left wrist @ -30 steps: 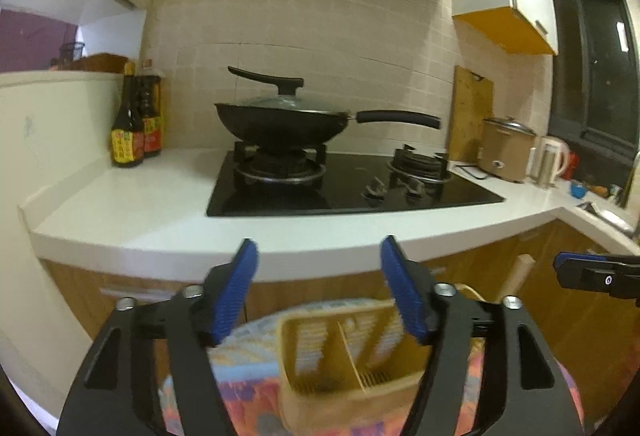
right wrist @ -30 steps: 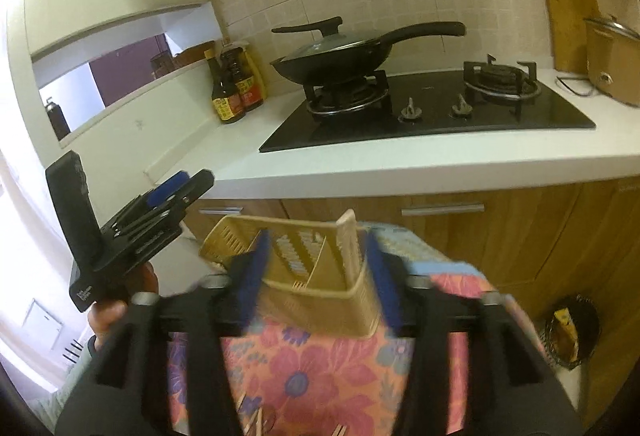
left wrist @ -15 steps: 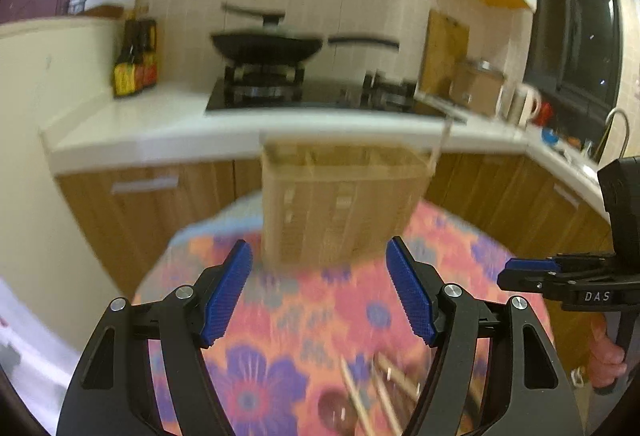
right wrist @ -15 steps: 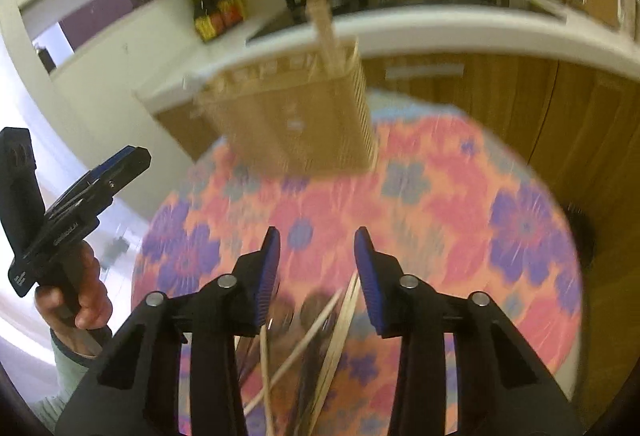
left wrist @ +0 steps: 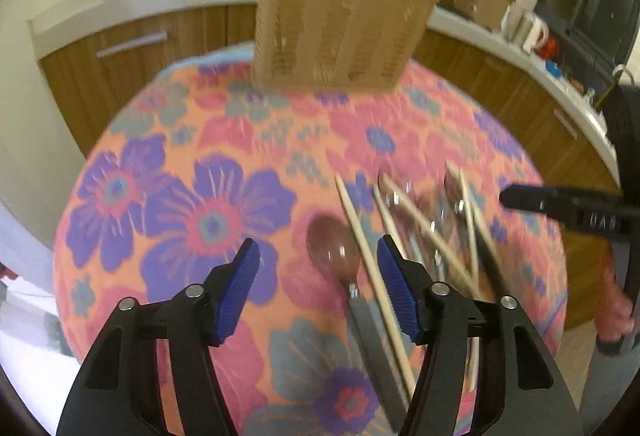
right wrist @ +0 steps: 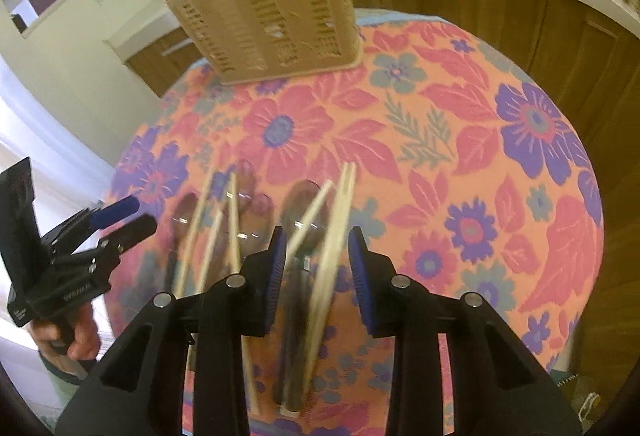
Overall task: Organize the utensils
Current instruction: 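Grasp a smoky plastic spoon with the left tool while the right tool grasps chopsticks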
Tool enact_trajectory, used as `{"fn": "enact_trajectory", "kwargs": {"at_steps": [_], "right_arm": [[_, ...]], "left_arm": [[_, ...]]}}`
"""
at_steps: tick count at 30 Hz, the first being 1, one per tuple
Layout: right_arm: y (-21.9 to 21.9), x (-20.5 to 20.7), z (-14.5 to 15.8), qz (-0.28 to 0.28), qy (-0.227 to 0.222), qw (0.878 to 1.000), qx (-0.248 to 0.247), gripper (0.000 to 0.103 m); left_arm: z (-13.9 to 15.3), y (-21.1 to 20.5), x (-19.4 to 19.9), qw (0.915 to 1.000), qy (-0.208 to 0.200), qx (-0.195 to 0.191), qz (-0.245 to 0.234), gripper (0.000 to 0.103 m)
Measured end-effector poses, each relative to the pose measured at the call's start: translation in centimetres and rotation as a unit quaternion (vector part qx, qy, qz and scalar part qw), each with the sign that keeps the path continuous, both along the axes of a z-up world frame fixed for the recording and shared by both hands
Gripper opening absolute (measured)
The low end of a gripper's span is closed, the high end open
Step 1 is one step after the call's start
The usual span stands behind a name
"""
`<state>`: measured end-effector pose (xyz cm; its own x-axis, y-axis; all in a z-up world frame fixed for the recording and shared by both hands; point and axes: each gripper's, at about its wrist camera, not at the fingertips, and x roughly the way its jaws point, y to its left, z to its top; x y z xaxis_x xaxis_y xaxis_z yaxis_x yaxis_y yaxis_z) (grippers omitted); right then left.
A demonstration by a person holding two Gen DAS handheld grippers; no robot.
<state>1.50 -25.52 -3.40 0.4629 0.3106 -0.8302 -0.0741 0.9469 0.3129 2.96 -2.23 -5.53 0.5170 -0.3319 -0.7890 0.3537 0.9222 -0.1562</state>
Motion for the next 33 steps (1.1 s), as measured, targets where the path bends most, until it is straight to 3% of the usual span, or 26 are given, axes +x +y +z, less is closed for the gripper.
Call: {"fn": "enact_trajectory", "kwargs": {"at_steps": [5,8,10,13,17,26,33], "right_arm": [[-0.4,-0.2,-1.2,-0.004,0.014,1.000,-0.003,0.029],[-0.6,-0.3,-1.6,-0.005,0.017,1.000,-0.003,0.028],[-0.6,-0.3,-1.7,-0.005,0.018,1.000,-0.008,0.027],[-0.3,-0.2,-2.0,-0.003,0.021,1.000,-0.022,0.022],[0.4,0.2,-2.6,0.005,0.029,0.999,-0.020,0.022],[2.6,0.5,-2.9,0.017,0.030,0.996,-0.085,0.022],[3.7,0.8,-2.9,0.030,0.032,0.991,-0.127,0.022]], "left_arm": [[-1.5,-1.2,-0.3,0.9991,0.029,0.029,-0.014,0.045],[-1.8,-2.0,-0.6,0.9980,0.023,0.056,-0.016,0.045],[-1.8,-2.2,-0.5,0.9973,0.019,0.070,-0.014,0.040],[-1.8,-2.1,-0.6,0.9973,0.017,0.071,-0.012,0.026],[-1.8,-1.6,-0.6,0.9978,0.018,0.063,-0.007,0.019],[-1.8,-1.3,-0.9,0.9977,0.015,0.066,-0.009,0.016],[-1.6,-0.9,-0.8,0.9984,0.025,0.049,-0.011,0.024]]}}
